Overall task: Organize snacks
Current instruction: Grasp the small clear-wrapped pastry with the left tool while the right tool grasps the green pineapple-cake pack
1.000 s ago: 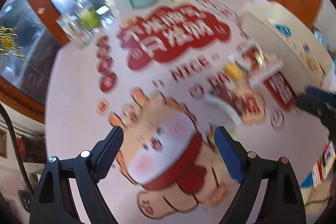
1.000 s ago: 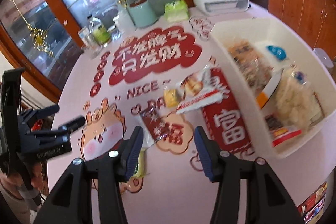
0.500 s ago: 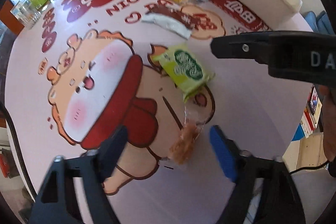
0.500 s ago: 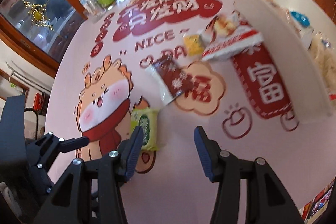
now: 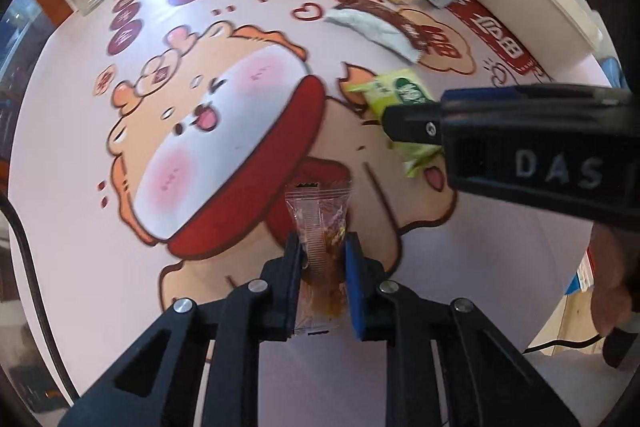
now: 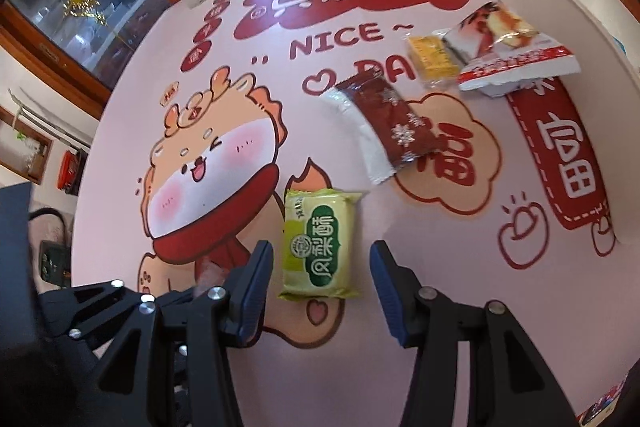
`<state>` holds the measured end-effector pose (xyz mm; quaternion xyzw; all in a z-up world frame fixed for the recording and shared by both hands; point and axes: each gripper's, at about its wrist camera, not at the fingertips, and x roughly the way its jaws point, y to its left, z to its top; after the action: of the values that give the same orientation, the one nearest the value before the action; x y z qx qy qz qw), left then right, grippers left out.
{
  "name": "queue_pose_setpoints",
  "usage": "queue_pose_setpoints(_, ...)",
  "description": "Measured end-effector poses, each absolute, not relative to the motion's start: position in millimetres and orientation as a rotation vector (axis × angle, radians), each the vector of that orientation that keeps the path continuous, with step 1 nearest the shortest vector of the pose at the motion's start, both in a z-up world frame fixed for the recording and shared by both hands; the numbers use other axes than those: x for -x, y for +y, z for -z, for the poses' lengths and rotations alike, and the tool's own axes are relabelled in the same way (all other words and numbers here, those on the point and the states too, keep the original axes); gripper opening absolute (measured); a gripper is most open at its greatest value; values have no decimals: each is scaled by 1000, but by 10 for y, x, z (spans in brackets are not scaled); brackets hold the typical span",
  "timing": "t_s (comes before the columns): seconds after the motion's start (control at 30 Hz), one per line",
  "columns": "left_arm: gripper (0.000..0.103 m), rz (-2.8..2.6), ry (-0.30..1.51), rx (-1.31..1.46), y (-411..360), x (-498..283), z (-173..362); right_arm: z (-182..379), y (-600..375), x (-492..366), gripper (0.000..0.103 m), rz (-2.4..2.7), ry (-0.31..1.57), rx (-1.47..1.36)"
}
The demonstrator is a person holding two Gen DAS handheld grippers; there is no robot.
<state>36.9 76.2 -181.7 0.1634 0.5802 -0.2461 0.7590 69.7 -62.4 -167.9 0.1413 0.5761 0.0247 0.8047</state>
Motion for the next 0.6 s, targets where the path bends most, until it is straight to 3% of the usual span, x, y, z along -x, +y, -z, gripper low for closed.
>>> queue_pose_setpoints(0.23,18,500,1247,-332,926,-486,1751,1779,-399,-748,50,-20,1241,-151)
queue_pose_setpoints(0.3,18,497,1246,-333,917,-516,1744,1797,-338,-747,40,-6,1239,-97)
queue_pose_setpoints(0.37,18,495,1241,-338,918,-527,1733,1810,-300,-735,38,-1,1236,-57)
queue_pose_setpoints(0.6,18,507,1211,-342,762,-674,1583,1731,-409,-637,37,-5,1233,-87)
